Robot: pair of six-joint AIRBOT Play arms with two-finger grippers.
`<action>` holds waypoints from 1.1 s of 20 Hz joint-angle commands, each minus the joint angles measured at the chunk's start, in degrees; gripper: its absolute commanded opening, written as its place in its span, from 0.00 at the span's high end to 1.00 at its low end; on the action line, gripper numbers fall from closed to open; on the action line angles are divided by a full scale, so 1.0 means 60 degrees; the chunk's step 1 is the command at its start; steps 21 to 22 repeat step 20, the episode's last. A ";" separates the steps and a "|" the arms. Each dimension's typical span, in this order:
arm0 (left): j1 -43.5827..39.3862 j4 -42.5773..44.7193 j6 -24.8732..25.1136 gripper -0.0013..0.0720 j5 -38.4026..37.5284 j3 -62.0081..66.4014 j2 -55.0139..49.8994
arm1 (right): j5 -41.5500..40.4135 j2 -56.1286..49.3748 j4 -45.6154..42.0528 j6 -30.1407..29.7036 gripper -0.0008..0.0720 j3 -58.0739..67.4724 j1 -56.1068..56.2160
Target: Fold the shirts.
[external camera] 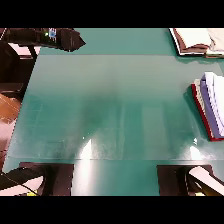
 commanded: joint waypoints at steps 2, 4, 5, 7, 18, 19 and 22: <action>0.0000 0.0011 0.0000 0.95 0.0004 0.0000 -0.0004 | -0.0098 0.0018 0.2685 0.0007 0.06 0.1162 0.1865; -0.0004 -0.0044 -0.0004 0.95 0.0138 0.0000 -0.0004 | -0.0342 0.0018 0.2688 0.0004 0.06 0.1657 0.3566; 0.0000 -0.0080 -0.0004 0.95 0.0189 0.0000 -0.0004 | -0.0535 0.0018 0.2528 0.0004 0.06 0.1854 0.4437; 0.0000 -0.0076 -0.0004 0.95 0.0251 0.0000 -0.0004 | -0.1064 0.0015 0.2353 0.0000 0.18 0.2062 0.5949; 0.0000 -0.0091 -0.0004 0.95 0.0299 0.0000 -0.0004 | -0.2401 0.0015 0.2280 -0.0433 0.96 0.2116 0.9380; 0.0000 -0.0091 -0.0004 0.95 0.0299 0.0000 -0.0004 | -0.2408 0.0015 0.2280 -0.0433 0.96 0.2116 0.9384; 0.0000 -0.0091 -0.0004 0.95 0.0299 0.0000 0.0000 | -0.2408 0.0011 0.2280 -0.0433 0.96 0.2116 0.9384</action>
